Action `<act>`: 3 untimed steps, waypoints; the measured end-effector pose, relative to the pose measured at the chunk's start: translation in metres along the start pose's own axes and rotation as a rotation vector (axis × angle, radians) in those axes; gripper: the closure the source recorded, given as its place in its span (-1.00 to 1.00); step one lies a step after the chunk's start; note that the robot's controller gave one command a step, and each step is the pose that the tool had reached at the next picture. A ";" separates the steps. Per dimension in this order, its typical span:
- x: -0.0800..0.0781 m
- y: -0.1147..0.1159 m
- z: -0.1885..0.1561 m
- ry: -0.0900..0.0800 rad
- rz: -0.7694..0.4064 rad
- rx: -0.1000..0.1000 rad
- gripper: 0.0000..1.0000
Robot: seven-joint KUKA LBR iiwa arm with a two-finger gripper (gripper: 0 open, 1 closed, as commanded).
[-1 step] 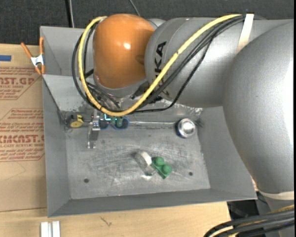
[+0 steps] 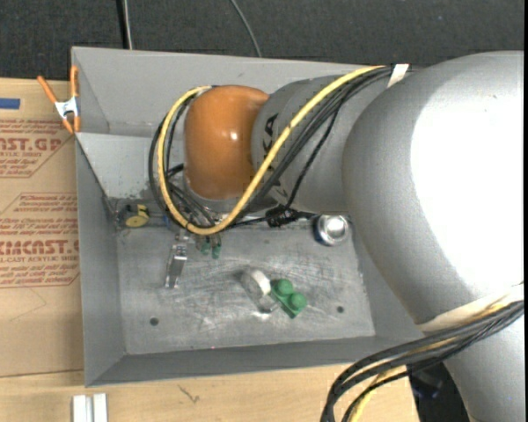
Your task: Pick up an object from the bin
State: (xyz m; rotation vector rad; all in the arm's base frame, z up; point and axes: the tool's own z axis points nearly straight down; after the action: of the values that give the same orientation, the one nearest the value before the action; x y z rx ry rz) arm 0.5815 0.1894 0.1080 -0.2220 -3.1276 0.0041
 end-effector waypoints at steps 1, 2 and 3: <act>0.091 -0.036 0.000 0.002 -0.024 0.000 -1.00; 0.058 -0.093 -0.019 -0.009 -0.006 -0.001 -1.00; 0.039 -0.180 0.031 -0.007 0.059 -0.001 -1.00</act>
Offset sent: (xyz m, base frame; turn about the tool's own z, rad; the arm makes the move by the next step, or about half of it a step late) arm -0.0913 -0.0222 0.0015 -0.0235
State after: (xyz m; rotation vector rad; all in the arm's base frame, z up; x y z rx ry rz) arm 0.5178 0.0169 0.0776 -0.3153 -3.1267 0.0029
